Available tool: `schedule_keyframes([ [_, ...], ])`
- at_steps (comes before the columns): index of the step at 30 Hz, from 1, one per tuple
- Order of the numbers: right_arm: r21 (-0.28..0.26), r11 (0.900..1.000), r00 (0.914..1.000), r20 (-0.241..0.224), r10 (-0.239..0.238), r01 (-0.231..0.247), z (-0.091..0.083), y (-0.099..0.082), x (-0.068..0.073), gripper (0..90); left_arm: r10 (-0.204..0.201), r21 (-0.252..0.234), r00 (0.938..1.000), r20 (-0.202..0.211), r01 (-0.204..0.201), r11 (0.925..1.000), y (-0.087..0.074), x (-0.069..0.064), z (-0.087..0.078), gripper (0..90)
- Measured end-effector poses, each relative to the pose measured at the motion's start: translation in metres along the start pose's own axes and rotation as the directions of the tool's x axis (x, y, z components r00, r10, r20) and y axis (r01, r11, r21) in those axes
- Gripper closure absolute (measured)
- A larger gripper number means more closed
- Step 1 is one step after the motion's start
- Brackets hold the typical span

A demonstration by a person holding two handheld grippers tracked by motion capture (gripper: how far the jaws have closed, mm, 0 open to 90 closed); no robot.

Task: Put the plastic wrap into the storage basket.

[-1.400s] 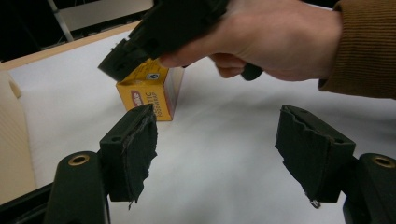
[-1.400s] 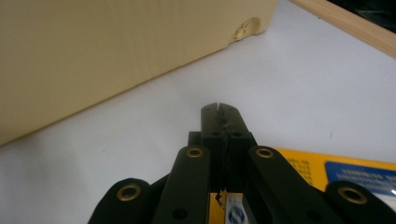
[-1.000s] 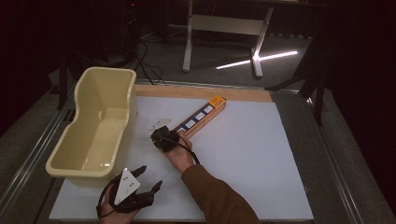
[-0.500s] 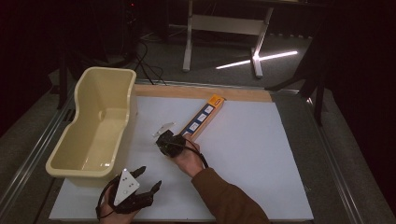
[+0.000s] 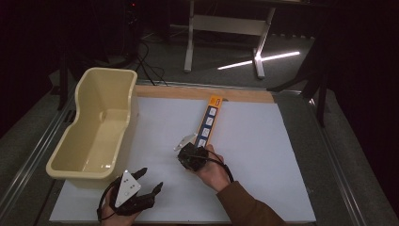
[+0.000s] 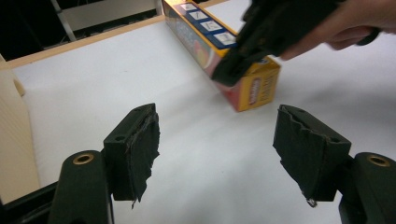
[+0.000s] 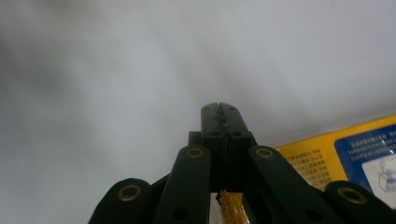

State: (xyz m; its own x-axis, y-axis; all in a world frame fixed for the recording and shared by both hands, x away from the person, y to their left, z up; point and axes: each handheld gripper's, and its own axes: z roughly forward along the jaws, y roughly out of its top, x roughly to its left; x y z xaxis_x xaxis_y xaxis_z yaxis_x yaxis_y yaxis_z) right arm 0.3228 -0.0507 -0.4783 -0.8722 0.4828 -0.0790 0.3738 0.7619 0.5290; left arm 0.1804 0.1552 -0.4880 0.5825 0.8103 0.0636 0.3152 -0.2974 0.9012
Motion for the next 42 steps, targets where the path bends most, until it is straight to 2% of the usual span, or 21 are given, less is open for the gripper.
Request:
schedule_keyframes([
  [5, 0.031, 0.9995, 0.9998, 0.02, -0.007, 0.007, -0.015, -0.022, -0.006, 90.0, -0.001, -0.003, 1.0, 0.002, 0.001, 1.0, 0.0, 0.0, 0.0, 31.3],
  [12, 0.082, 0.9959, 0.9966, 0.076, 0.031, -0.038, -0.03, -0.052, -0.021, 90.0, 0.003, -0.006, 1.0, 0.006, -0.003, 1.0, 0.0, -0.001, 0.0, 31.3],
  [18, 0.124, 0.9885, 0.9895, 0.126, 0.071, -0.087, -0.042, -0.078, -0.036, 90.0, -0.001, -0.007, 1.0, 0.005, 0.001, 1.0, 0.0, 0.0, 0.0, 31.3],
  [25, 0.16, 0.9698, 0.9688, 0.196, 0.152, -0.184, -0.055, -0.114, -0.069, 89.9, 0.002, 0.0, 1.0, 0.006, -0.002, 1.0, 0.0, -0.001, 0.002, 31.3],
  [28, 0.155, 0.9571, 0.9544, 0.213, 0.209, -0.245, -0.062, -0.126, -0.085, 89.9, 0.001, -0.001, 1.0, 0.006, -0.001, 1.0, 0.0, -0.001, 0.002, 31.3],
  [30, 0.16, 0.9488, 0.9429, 0.241, 0.23, -0.273, -0.066, -0.133, -0.094, 89.8, 0.002, -0.001, 1.0, 0.007, -0.002, 1.0, 0.0, -0.001, 0.002, 31.3],
  [31, 0.151, 0.9438, 0.9383, 0.234, 0.255, -0.294, -0.068, -0.136, -0.098, 89.7, 0.003, 0.001, 1.0, 0.007, -0.003, 1.0, 0.0, -0.001, 0.003, 31.3],
  [33, 0.107, 0.9492, 0.9442, 0.183, 0.274, -0.296, -0.072, -0.138, -0.103, 85.4, 0.003, 0.003, 1.0, 0.007, -0.003, 1.0, 0.0, -0.002, 0.004, 31.3],
  [34, 0.089, 0.9503, 0.9442, 0.173, 0.28, -0.298, -0.074, -0.138, -0.104, 84.0, 0.005, 0.005, 1.0, 0.008, -0.005, 1.0, 0.0, -0.002, 0.004, 31.3],
  [35, 0.062, 0.9566, 0.9481, 0.166, 0.271, -0.285, -0.076, -0.135, -0.106, 80.3, 0.004, 0.005, 1.0, 0.009, -0.004, 1.0, 0.0, -0.002, 0.004, 31.2],
  [38, 0.008, 0.9701, 0.9581, 0.159, 0.238, -0.243, -0.08, -0.126, -0.109, 74.0, 0.005, 0.006, 0.9999, 0.01, -0.005, 1.0, 0.0, -0.003, 0.005, 31.2],
  [39, -0.026, 0.9749, 0.9632, 0.151, 0.222, -0.221, -0.082, -0.121, -0.111, 70.0, 0.006, 0.006, 0.9999, 0.011, -0.006, 1.0, 0.0, -0.003, 0.005, 31.2],
  [42, -0.055, 0.9791, 0.9602, 0.192, 0.203, -0.196, -0.084, -0.108, -0.117, 59.4, 0.003, 0.007, 0.9999, 0.012, -0.003, 1.0, 0.0, -0.002, 0.005, 31.2],
])
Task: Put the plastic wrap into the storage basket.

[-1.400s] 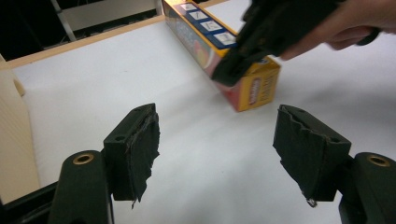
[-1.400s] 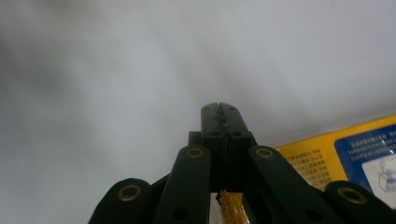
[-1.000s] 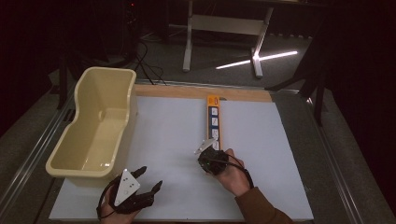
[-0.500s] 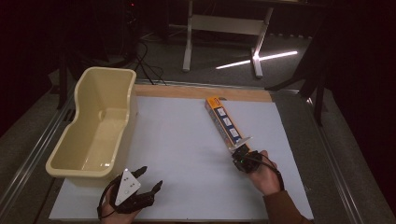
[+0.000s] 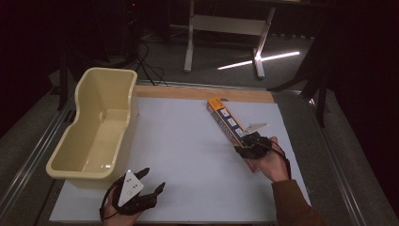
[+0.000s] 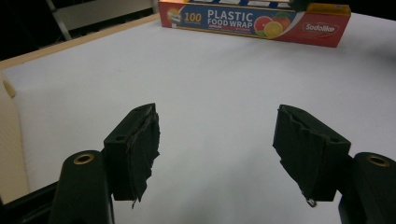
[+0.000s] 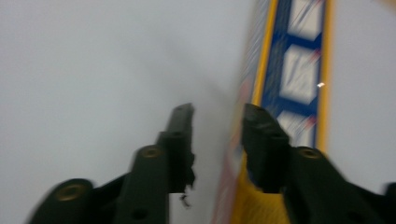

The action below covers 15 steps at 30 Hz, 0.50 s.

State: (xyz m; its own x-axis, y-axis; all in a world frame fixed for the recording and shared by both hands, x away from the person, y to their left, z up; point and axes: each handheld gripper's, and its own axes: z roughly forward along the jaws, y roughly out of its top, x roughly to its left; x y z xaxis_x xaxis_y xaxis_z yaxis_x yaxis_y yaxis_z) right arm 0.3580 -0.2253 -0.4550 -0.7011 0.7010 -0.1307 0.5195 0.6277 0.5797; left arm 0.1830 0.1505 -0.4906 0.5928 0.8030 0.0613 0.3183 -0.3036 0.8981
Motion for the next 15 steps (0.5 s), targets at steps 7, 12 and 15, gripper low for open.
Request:
schedule_keyframes([
  [7, -0.011, 0.9998, 0.9982, 0.058, 0.017, -0.017, 0.02, 0.031, -0.019, 45.1, -0.002, 0.0, 1.0, 0.001, 0.002, 1.0, 0.0, 0.001, -0.001, 31.2],
  [12, 0.037, 0.9989, 0.9964, 0.081, 0.025, -0.028, 0.04, 0.043, -0.032, 37.0, -0.002, -0.001, 1.0, 0.001, 0.002, 1.0, 0.0, 0.001, -0.001, 31.2],
  [15, 0.073, 0.9963, 0.9965, 0.074, 0.04, -0.046, 0.049, 0.048, -0.041, 34.6, -0.001, -0.001, 1.0, 0.003, 0.001, 1.0, 0.0, 0.001, 0.0, 31.2],
])
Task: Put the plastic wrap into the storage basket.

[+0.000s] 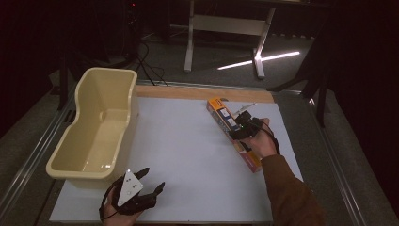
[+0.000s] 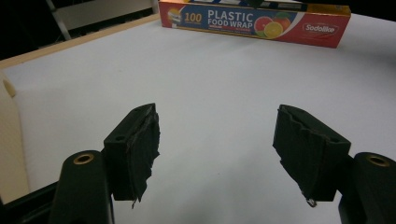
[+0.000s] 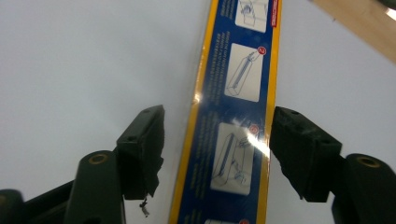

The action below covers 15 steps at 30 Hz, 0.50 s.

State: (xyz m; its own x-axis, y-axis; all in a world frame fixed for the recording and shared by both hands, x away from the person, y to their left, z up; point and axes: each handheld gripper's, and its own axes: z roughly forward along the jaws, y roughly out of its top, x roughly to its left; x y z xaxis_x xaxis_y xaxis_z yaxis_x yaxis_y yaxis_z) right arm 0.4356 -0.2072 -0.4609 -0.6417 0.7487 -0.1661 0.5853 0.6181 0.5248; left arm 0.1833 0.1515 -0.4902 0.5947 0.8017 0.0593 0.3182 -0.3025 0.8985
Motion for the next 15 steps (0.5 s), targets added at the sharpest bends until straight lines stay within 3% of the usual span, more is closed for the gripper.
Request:
schedule_keyframes([
  [6, 0.027, 0.9987, 0.9981, -0.041, 0.045, -0.044, 0.017, 0.008, -0.011, 31.2, 0.002, 0.001, 1.0, 0.004, -0.002, 1.0, 0.0, 0.0, 0.001, 31.2],
  [10, 0.096, 0.9936, 0.9969, -0.044, 0.065, -0.061, 0.031, 0.013, -0.016, 30.2, 0.001, 0.001, 1.0, 0.005, -0.001, 1.0, 0.0, 0.0, 0.0, 31.2],
  [12, 0.106, 0.9927, 0.9967, -0.05, 0.064, -0.058, 0.035, 0.017, -0.017, 30.1, 0.001, -0.002, 1.0, 0.003, -0.001, 1.0, 0.0, 0.0, 0.0, 31.2],
  [15, 0.168, 0.9837, 0.9948, -0.067, 0.076, -0.064, 0.042, 0.021, -0.019, 29.5, -0.002, 0.0, 1.0, 0.003, 0.002, 1.0, 0.0, 0.0, 0.0, 31.2],
])
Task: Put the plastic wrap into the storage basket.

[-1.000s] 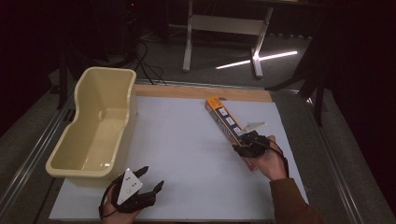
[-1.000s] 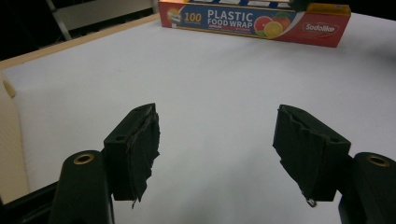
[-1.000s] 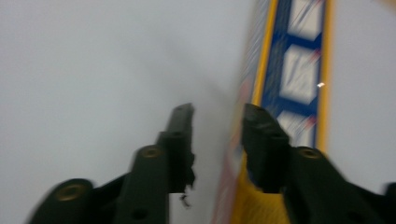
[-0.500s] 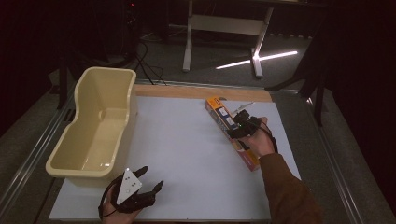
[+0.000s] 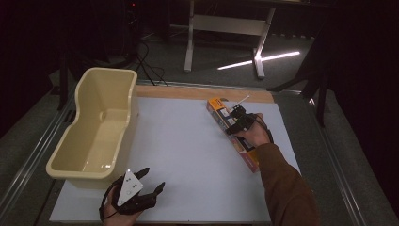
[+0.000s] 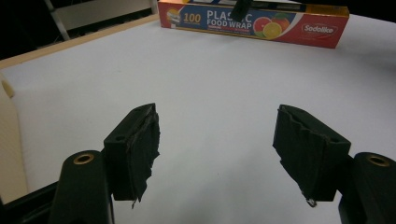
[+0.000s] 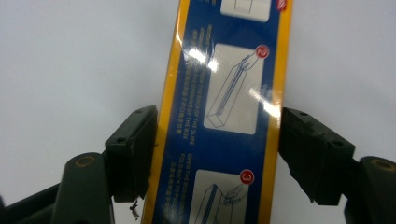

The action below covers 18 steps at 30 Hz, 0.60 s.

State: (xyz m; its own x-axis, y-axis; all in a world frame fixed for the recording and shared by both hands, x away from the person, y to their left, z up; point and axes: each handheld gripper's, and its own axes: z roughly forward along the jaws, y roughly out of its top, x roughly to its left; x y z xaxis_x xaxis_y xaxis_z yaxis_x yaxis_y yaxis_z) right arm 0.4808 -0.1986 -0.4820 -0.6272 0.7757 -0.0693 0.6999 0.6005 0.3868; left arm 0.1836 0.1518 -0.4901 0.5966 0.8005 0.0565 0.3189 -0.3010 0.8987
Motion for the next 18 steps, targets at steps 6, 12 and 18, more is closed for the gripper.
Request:
schedule_keyframes([
  [6, 0.098, 0.9941, 0.9987, -0.02, 0.047, -0.045, 0.007, 0.009, -0.001, 36.7, 0.0, -0.002, 1.0, -0.003, 0.0, 1.0, 0.0, 0.0, -0.001, 31.2],
  [12, 0.161, 0.9831, 0.9963, 0.018, 0.084, -0.086, 0.003, 0.009, 0.006, 38.5, -0.005, -0.006, 1.0, -0.008, 0.005, 1.0, 0.0, 0.001, -0.003, 31.2],
  [18, 0.223, 0.9721, 0.9973, 0.0, 0.073, -0.072, -0.009, -0.008, 0.025, 38.5, -0.001, -0.003, 0.9999, -0.012, 0.001, 1.0, 0.0, 0.0, -0.002, 31.2],
])
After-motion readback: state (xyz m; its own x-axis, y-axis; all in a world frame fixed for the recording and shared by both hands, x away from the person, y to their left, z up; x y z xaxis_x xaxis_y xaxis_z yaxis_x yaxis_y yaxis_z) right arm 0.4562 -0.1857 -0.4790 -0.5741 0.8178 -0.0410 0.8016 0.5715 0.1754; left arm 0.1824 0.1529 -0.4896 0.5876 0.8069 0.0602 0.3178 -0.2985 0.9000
